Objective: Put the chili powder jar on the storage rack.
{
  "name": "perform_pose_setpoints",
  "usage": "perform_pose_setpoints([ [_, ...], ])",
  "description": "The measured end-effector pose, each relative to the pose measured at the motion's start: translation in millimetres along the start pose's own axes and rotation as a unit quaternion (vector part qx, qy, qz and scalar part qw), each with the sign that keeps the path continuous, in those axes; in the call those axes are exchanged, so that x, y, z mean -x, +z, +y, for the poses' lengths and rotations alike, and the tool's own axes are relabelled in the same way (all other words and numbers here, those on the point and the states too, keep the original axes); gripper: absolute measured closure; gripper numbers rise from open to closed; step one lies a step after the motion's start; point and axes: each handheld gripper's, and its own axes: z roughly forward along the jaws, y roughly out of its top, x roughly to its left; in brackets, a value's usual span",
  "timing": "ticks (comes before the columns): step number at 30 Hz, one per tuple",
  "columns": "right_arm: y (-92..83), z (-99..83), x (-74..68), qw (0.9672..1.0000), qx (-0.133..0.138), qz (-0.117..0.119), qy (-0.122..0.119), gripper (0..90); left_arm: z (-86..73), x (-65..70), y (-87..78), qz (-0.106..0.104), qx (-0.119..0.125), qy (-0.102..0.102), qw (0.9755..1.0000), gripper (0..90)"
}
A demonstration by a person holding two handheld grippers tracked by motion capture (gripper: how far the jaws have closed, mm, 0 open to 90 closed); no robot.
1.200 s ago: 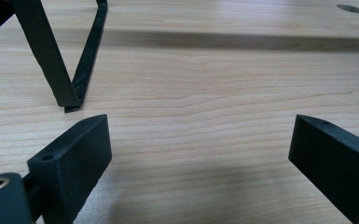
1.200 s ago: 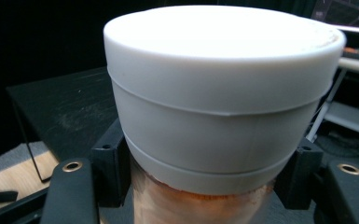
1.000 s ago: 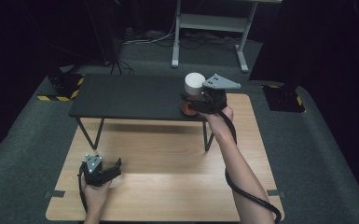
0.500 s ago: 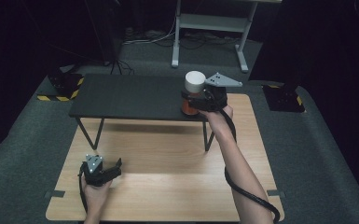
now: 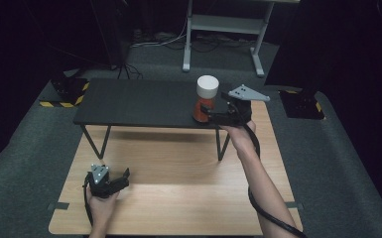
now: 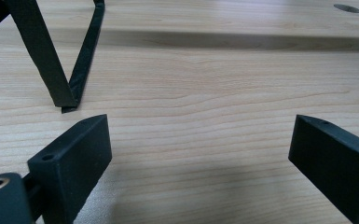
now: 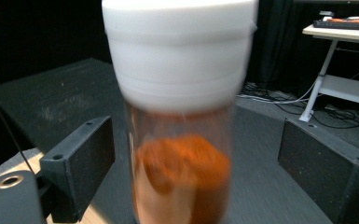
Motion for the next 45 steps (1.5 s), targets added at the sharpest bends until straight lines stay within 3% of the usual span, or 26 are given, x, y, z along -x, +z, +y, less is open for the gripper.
perform_pose_setpoints([
  [7,-32.4,-26.8,5.9,1.0,0.009,-0.002,0.0,10.0,0.5,0.6,0.2,0.001,-0.002,0.001,1.0,6.1],
  [9,-45.6,-38.2,9.0,0.9998,0.018,0.003,0.003,10.0,0.8,0.6,0.2,0.001,-0.003,0.002,1.0,6.1],
  [10,-60.7,-53.6,10.3,0.9994,0.033,0.005,0.008,10.2,0.7,0.3,0.2,0.0,-0.003,0.002,1.0,6.1],
  [11,-60.7,-53.6,10.3,0.9994,0.033,0.005,0.008,10.2,0.7,0.3,0.2,0.0,-0.003,0.002,1.0,6.2],
  [12,-75.8,-71.6,10.7,0.9989,0.046,0.004,0.01,10.3,1.4,-0.2,0.3,-0.002,-0.005,0.004,1.0,6.3],
  [13,-75.8,-71.6,10.7,0.9989,0.046,0.004,0.01,10.3,1.4,-0.2,0.3,-0.002,-0.005,0.004,1.0,6.6],
  [14,-89.6,-93.3,11.9,0.9983,0.058,0.003,0.004,10.5,1.5,0.0,0.3,-0.002,-0.006,0.005,1.0,6.6],
  [17,-106.6,-132.0,13.9,0.9973,0.073,0.003,0.01,10.8,1.6,-0.1,0.2,-0.002,-0.006,0.005,1.0,6.6],
  [18,-111.2,-145.0,12.8,0.9972,0.073,-0.004,0.014,10.8,1.7,0.1,0.2,-0.002,-0.007,0.006,1.0,6.6],
  [19,-111.2,-145.0,12.8,0.9972,0.073,-0.004,0.014,10.8,1.7,0.1,0.2,-0.002,-0.007,0.006,1.0,6.6],
  [21,-118.0,-168.9,10.0,0.9975,0.064,-0.023,0.02,10.8,1.7,0.6,0.5,-0.001,-0.007,0.007,1.0,6.6],
  [22,-122.2,-190.3,8.6,0.9974,0.047,-0.044,0.032,10.8,1.6,0.7,0.6,-0.001,-0.006,0.007,1.0,6.6],
  [24,-123.9,-200.3,8.8,0.9971,0.038,-0.051,0.042,10.8,1.5,0.6,0.5,-0.002,-0.006,0.007,1.0,6.6],
  [26,-127.7,-225.0,7.4,0.9944,0.014,-0.081,0.066,10.8,1.5,0.4,0.4,-0.003,-0.006,0.007,1.0,6.6],
  [27,-127.7,-225.0,7.4,0.9944,0.014,-0.081,0.066,10.8,1.5,0.4,0.4,-0.003,-0.006,0.007,1.0,6.6],
  [28,-128.0,-237.9,6.0,0.992,0.004,-0.097,0.081,10.8,1.6,0.6,0.5,-0.002,-0.006,0.007,0.9999,6.6],
  [32,-123.1,-251.2,2.1,0.9894,-0.012,-0.116,0.086,10.8,1.7,0.8,0.5,-0.002,-0.007,0.007,0.9999,6.6],
  [36,-113.7,-260.5,0.6,0.9903,-0.023,-0.112,0.08,11.1,1.8,1.4,0.6,-0.001,-0.007,0.008,0.9999,6.6],
  [37,-111.4,-259.3,-2.5,0.9906,-0.032,-0.115,0.066,11.5,1.7,1.5,0.5,-0.001,-0.007,0.008,0.9999,6.6],
  [39,-112.0,-261.7,-5.1,0.9919,-0.022,-0.113,0.055,11.9,1.6,1.7,0.4,0.0,-0.007,0.008,0.9999,6.6],
  [45,-117.5,-267.9,-5.6,0.99,-0.011,-0.123,0.068,11.9,1.9,2.9,0.6,0.003,-0.008,0.009,0.9999,6.6],
])
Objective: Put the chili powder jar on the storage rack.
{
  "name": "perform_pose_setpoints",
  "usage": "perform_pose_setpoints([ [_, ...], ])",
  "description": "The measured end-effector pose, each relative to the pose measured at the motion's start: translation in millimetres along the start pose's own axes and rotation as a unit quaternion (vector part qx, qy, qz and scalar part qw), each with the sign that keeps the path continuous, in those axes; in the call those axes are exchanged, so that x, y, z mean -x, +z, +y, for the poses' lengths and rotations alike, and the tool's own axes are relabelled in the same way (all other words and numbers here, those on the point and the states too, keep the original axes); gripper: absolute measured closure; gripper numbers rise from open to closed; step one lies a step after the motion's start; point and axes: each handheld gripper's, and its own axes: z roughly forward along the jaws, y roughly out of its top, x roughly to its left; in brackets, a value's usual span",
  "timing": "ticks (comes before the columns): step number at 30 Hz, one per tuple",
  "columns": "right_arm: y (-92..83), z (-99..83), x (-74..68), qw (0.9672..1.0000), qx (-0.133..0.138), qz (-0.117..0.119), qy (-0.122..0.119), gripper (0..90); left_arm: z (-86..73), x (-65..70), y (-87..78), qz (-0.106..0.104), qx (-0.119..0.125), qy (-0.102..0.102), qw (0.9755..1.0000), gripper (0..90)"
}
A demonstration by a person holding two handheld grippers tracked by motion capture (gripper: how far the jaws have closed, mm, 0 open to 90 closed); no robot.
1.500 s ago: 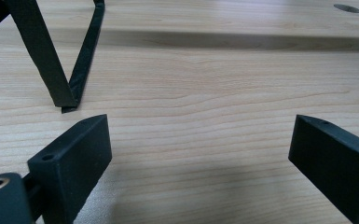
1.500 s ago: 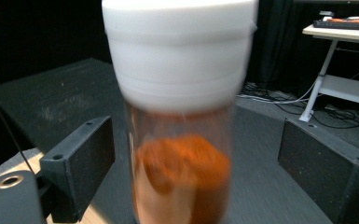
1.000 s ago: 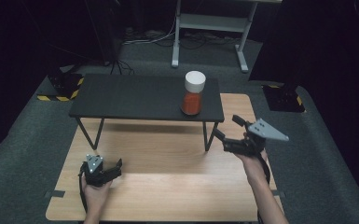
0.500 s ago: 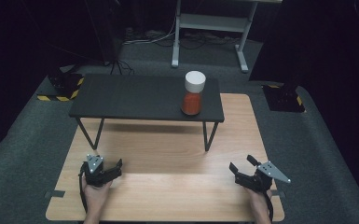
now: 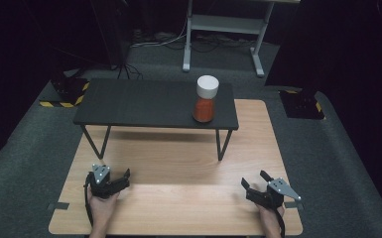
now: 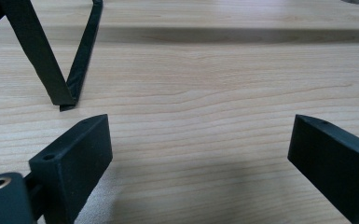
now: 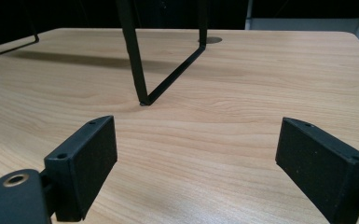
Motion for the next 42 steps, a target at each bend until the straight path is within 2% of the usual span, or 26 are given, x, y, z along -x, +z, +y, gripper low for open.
perform_pose_setpoints([
  [2,0.7,0.5,-1.3,1.0,-0.002,-0.003,-0.004,11.9,0.2,0.3,0.0,0.0,-0.001,0.001,1.0,6.6],
  [5,4.4,3.4,-9.0,0.9992,-0.015,-0.011,-0.035,11.9,0.3,0.4,0.1,0.0,-0.001,0.002,1.0,6.6],
  [7,4.7,3.8,-11.8,0.9988,-0.019,-0.015,-0.043,12.0,0.4,0.7,0.2,0.001,-0.002,0.002,1.0,6.6],
  [13,4.0,2.5,-12.7,0.999,-0.016,-0.02,-0.038,12.0,0.6,1.1,0.5,0.001,-0.003,0.004,1.0,6.6],
  [16,4.9,3.8,-14.2,0.9985,-0.022,-0.02,-0.045,12.0,0.4,0.9,0.3,0.001,-0.002,0.002,1.0,6.6],
  [42,6.9,6.6,-19.8,0.9973,-0.035,-0.03,-0.057,12.7,-0.2,-0.8,-0.5,-0.003,0.0,0.001,1.0,6.6],
])
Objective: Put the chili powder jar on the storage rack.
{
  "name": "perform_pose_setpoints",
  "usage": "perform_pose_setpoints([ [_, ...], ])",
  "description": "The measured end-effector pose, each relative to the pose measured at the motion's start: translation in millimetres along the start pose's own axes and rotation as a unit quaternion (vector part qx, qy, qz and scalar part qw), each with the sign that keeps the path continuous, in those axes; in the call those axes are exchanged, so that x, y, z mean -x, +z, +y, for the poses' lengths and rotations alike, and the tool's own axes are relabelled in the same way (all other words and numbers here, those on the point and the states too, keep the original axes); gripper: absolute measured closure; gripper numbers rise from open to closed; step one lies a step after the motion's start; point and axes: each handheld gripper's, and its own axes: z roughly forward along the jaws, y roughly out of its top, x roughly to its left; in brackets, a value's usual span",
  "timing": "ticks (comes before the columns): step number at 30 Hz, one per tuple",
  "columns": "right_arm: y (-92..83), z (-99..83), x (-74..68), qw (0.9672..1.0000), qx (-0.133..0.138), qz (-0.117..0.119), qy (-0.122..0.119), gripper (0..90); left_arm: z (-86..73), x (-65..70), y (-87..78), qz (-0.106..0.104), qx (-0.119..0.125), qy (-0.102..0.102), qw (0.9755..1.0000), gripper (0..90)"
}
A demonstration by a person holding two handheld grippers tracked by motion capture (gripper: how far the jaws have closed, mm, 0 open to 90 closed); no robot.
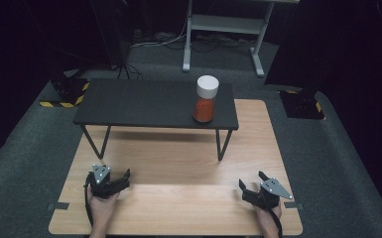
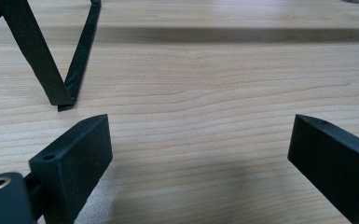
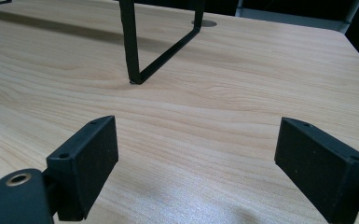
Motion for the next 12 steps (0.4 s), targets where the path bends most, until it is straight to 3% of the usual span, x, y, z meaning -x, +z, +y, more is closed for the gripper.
perform_pose_setpoints([
  [12,-0.4,-0.6,0.2,1.0,0.002,0.0,0.001,12.7,0.1,0.2,0.0,0.0,0.0,0.0,1.0,6.6],
])
